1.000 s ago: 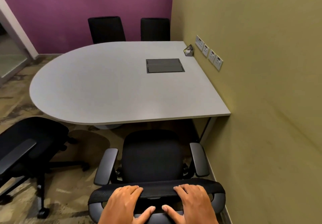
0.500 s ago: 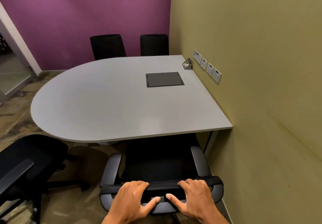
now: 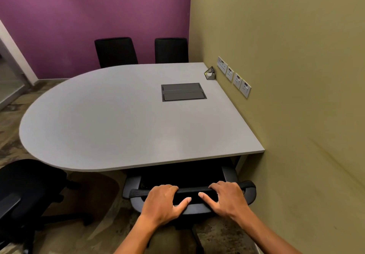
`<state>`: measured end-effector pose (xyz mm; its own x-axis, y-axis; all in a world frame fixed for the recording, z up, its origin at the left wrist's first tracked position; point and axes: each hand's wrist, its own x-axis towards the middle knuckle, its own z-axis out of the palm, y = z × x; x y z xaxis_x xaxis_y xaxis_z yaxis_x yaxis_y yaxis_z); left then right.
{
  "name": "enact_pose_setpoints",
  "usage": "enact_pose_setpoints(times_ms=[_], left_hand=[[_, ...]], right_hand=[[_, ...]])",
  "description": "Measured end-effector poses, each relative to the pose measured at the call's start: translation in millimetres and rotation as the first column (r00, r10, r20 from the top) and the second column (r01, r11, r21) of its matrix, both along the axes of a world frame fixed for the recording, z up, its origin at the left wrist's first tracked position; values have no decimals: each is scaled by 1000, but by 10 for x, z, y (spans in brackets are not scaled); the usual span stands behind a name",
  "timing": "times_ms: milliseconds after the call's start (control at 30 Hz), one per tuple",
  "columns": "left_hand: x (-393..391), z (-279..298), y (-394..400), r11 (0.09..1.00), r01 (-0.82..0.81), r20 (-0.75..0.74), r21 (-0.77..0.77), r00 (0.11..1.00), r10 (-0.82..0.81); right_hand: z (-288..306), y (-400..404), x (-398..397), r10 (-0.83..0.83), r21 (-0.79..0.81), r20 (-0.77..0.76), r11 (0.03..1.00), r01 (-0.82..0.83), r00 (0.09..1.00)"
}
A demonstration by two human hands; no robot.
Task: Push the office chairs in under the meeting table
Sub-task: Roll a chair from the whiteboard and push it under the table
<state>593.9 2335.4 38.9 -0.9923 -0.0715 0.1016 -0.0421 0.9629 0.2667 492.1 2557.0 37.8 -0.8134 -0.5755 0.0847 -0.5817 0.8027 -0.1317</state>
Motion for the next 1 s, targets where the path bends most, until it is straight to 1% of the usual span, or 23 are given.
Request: enact_pose_setpoints(times_ms=[133,367,500,633,867,1000], left_hand=[[-302,31,-7,999,-29,2,-27,1000,29],[-842,40,133,998,-33,34,-59,999,35],[-1080,41,126,996,-45,42,-72,998,48],[-1215,12,67,997,-55,47,-53,997,57],[-1532,40,51,998,-51,76,-29,996,53],[-1704,34,-33,997,-77,58,-32,995,78]], right_hand=[[46,-15,-328,35,10,-16,999,-35,999],[-15,107,-930,42,28,5,999,-42,999],[-32,72,-1217,64,-1,26,998,-64,998],[-46,1,-1343,92,-37,34,995,-91,995],[-8,0,-1602,61,-63,60,996,-58,996],[0,-77,-1775,61,-87,76,995,-54,995]])
